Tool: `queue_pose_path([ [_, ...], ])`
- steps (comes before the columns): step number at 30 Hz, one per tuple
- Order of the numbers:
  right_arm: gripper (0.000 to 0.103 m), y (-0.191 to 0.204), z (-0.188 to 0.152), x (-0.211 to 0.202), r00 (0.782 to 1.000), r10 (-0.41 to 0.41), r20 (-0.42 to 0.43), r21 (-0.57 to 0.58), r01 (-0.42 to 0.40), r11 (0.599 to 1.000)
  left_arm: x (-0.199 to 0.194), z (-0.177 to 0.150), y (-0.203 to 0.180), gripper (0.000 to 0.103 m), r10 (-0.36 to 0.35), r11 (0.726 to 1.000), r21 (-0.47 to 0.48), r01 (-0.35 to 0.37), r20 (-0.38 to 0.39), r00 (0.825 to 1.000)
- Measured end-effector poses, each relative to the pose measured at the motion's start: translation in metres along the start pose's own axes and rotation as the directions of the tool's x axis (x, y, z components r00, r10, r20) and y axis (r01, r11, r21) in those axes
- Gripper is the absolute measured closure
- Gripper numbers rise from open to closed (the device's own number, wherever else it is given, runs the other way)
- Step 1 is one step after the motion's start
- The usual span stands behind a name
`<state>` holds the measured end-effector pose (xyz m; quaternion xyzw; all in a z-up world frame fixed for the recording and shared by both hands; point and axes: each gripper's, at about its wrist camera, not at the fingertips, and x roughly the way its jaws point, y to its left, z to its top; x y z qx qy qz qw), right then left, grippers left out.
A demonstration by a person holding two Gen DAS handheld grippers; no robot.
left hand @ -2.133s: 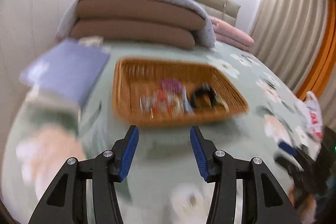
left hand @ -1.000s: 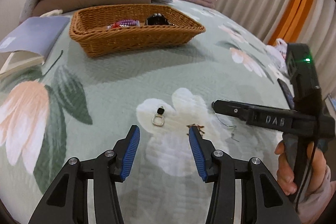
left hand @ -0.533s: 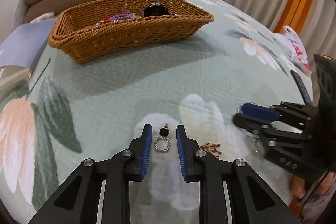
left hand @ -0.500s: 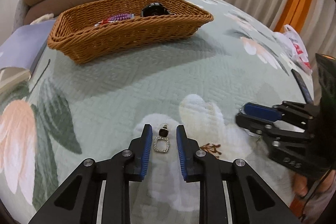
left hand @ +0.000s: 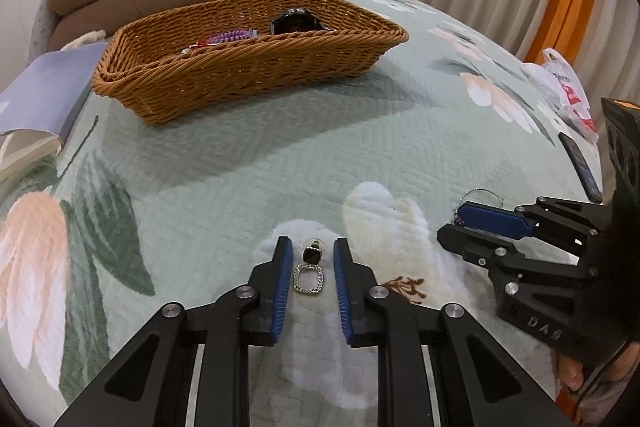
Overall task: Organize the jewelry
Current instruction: 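Grasp the purple-stone hoop earring with the right tool while the left tool grasps the square earring, then carry both earrings into the basket and open both tools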
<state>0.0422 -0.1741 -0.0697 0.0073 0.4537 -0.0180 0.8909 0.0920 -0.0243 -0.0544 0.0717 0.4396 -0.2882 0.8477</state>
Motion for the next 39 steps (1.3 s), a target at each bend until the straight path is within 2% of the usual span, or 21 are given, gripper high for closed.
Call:
queue_pose_path([
  [1,0.081,0.001,0.000,0.001,1.000,-0.004,0.002,-0.006,0.004,1.000,0.000,0.000,0.000,0.091,0.001,1.000,0.001,-0.001,0.001,1.000],
  [2,0.087,0.001,-0.001,0.000,1.000,0.002,0.004,-0.007,-0.002,1.000,-0.001,0.000,-0.001,0.092,0.000,1.000,0.003,0.000,0.004,1.000],
  [4,0.092,0.000,-0.003,-0.002,0.999,0.036,0.000,-0.002,-0.036,0.999,-0.003,0.000,0.000,0.093,-0.007,1.000,0.000,0.007,0.008,1.000],
  [8,0.093,-0.001,-0.008,-0.010,0.995,0.100,0.003,-0.015,-0.100,0.995,-0.012,0.001,0.007,0.093,-0.041,0.999,-0.028,0.042,0.037,0.998],
  [15,0.093,-0.022,0.007,-0.042,0.968,0.246,0.055,0.050,-0.249,0.967,-0.044,0.016,0.023,0.093,-0.101,0.990,-0.091,0.112,0.115,0.988],
  [20,0.093,-0.043,0.042,-0.069,0.941,0.313,0.129,0.070,-0.323,0.944,-0.075,0.040,0.031,0.093,-0.101,0.989,-0.084,0.119,0.195,0.976],
  [25,0.093,-0.049,0.089,-0.086,0.929,0.310,0.199,0.036,-0.323,0.946,-0.096,0.078,0.040,0.093,-0.075,0.993,-0.069,0.096,0.257,0.963],
  [29,0.093,-0.048,0.136,-0.092,0.923,0.288,0.256,-0.001,-0.297,0.955,-0.099,0.113,0.052,0.093,-0.057,0.994,-0.070,0.081,0.291,0.955],
  [33,0.093,-0.044,0.181,-0.082,0.919,0.277,0.282,-0.002,-0.288,0.957,-0.087,0.141,0.069,0.093,-0.039,0.992,-0.102,0.073,0.307,0.951],
  [37,0.093,-0.044,0.219,-0.052,0.913,0.288,0.289,0.041,-0.312,0.949,-0.064,0.156,0.095,0.093,-0.025,0.976,-0.198,0.094,0.325,0.945],
  [39,0.092,-0.040,0.238,-0.028,0.918,0.282,0.278,0.059,-0.310,0.949,-0.047,0.159,0.107,0.093,-0.013,0.967,-0.238,0.094,0.323,0.946],
])
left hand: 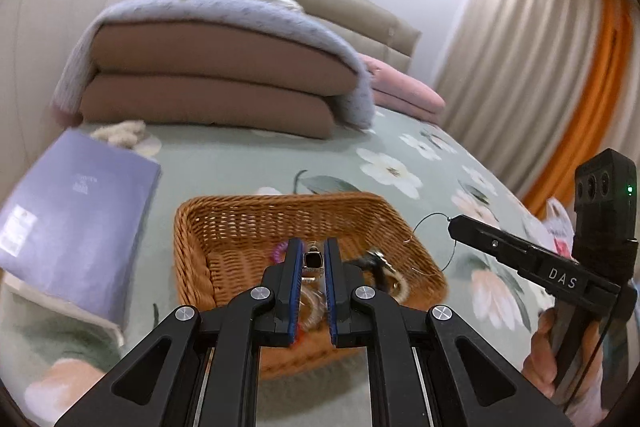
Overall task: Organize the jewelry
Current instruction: 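Carry both earrings into the basket and open both tools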
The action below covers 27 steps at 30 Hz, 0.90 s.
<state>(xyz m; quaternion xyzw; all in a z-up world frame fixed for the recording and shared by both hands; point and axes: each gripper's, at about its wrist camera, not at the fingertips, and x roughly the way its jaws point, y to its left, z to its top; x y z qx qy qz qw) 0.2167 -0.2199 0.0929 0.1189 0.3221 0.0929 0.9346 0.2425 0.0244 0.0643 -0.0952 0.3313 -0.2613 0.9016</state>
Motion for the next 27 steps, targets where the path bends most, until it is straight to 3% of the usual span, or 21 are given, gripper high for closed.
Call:
queue_pose_path([
  [11,0.092,-0.017,-0.001,0.116,0.992,-0.066,-0.107,0.044,0.071,0.997,0.063,-0.023,0.020,0.092,0.039,0.999,-0.005,-0.040,-0.097,0.995],
  [19,0.090,-0.035,-0.015,0.139,0.989,-0.025,-0.145,0.112,0.042,0.993,0.066,-0.028,0.026,0.092,0.028,0.999,-0.021,-0.031,-0.106,0.994],
  [21,0.082,-0.038,-0.018,0.137,0.991,-0.004,-0.137,0.128,0.022,0.992,0.067,-0.028,0.027,0.084,0.002,0.999,-0.037,-0.006,-0.122,0.993],
  [23,0.060,-0.037,-0.021,0.130,0.991,0.009,-0.130,0.132,0.008,0.991,0.067,-0.029,0.028,0.054,-0.014,0.998,-0.054,0.006,-0.131,0.991],
  [25,0.040,-0.037,-0.025,0.119,0.993,0.029,-0.119,0.138,-0.013,0.990,0.061,-0.031,0.026,0.052,0.001,0.999,-0.049,-0.007,-0.113,0.994],
  [27,0.038,-0.035,-0.028,0.108,0.993,0.039,-0.114,0.137,-0.023,0.990,0.052,-0.031,0.023,0.052,-0.014,0.999,-0.046,0.009,-0.102,0.995],
])
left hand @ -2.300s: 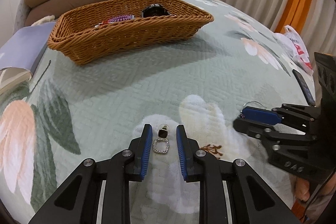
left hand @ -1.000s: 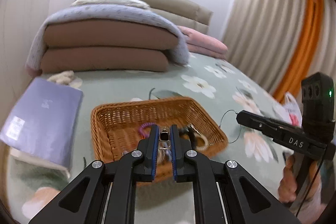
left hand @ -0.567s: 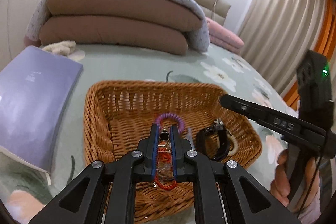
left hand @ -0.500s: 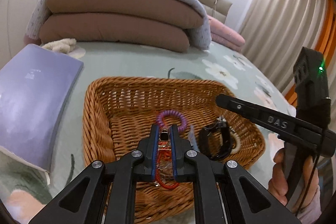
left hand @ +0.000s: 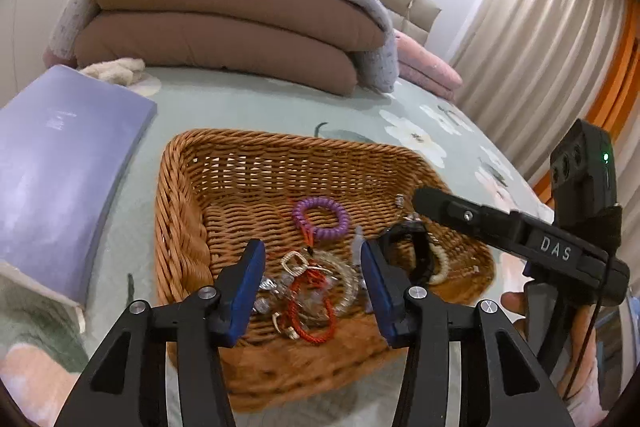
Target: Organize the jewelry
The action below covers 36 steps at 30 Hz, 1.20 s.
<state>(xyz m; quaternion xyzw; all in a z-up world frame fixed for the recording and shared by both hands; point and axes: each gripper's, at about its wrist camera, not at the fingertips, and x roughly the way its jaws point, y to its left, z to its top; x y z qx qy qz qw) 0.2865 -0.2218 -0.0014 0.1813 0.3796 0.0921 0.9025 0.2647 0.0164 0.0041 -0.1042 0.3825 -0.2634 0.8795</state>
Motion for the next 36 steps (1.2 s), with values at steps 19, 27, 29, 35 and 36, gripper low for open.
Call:
queue_pose_path([
  [19,0.014,0.052,-0.112,-0.203,0.967,-0.170,0.189,-0.126,0.196,0.973,-0.170,-0.102,-0.094,0.030,0.188,0.971,0.102,-0.214,0.224,0.956],
  [27,0.013,0.079,-0.181,-0.248,0.890,-0.332,0.312,-0.134,0.387,0.912,-0.211,-0.144,-0.121,0.029,0.261,0.951,0.100,-0.293,0.248,0.933],
  [29,0.013,0.082,-0.191,-0.251,0.890,-0.339,0.306,-0.142,0.395,0.908,-0.219,-0.153,-0.122,0.029,0.279,0.947,0.090,-0.309,0.250,0.927],
  [35,0.013,0.086,-0.207,-0.262,0.895,-0.333,0.297,-0.150,0.388,0.909,-0.230,-0.160,-0.116,0.029,0.309,0.945,0.023,-0.326,0.265,0.914],
  [36,0.013,0.087,-0.209,-0.264,0.893,-0.336,0.299,-0.153,0.392,0.907,-0.231,-0.161,-0.116,0.029,0.315,0.943,0.019,-0.332,0.267,0.911],
])
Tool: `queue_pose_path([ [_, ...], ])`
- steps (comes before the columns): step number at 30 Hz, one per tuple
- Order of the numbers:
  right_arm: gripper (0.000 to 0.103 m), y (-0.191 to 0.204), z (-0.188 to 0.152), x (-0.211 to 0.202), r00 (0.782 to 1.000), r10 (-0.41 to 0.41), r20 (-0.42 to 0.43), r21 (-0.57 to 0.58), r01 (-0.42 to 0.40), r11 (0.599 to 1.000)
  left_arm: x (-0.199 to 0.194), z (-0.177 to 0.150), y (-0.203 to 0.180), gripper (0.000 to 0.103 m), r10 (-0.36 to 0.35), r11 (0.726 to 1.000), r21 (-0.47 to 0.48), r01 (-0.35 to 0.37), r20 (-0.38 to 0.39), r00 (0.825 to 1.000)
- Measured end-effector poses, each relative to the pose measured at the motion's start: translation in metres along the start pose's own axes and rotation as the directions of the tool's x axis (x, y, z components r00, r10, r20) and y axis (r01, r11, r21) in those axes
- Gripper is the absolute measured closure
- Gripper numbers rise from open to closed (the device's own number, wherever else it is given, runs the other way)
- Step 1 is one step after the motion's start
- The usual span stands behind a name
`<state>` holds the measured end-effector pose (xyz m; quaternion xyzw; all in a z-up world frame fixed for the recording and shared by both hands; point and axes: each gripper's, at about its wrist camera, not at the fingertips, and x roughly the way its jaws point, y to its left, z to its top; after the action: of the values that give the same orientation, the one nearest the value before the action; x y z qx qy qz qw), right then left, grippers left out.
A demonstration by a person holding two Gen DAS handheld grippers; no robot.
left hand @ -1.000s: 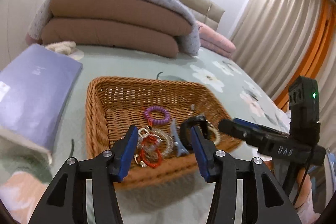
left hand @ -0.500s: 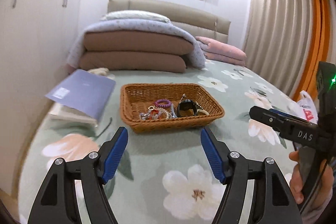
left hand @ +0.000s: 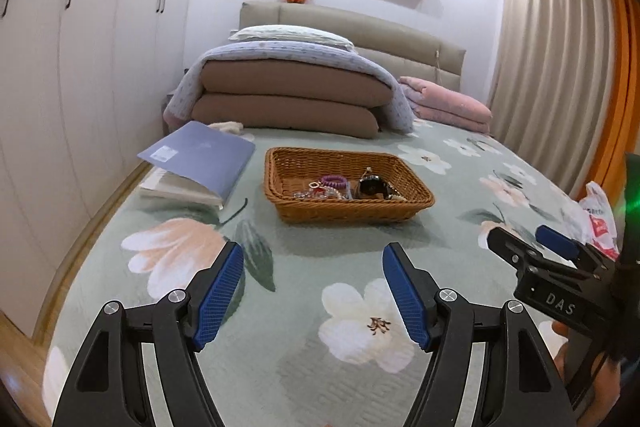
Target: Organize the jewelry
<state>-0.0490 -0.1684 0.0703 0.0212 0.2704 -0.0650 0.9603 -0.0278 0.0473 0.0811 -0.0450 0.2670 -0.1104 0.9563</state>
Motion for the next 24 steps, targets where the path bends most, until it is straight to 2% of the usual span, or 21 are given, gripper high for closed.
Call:
queue_pose_path([
  [15,0.013,0.001,0.002,0.004,1.000,-0.002,-0.026,0.009,0.002,1.000,0.001,-0.007,-0.011,0.029,0.034,0.998,0.059,-0.033,-0.010,0.999],
  [24,0.013,-0.001,0.002,0.006,0.999,0.000,-0.038,0.012,0.000,1.000,0.001,-0.010,-0.010,0.029,0.033,0.998,0.054,-0.031,-0.024,0.999],
])
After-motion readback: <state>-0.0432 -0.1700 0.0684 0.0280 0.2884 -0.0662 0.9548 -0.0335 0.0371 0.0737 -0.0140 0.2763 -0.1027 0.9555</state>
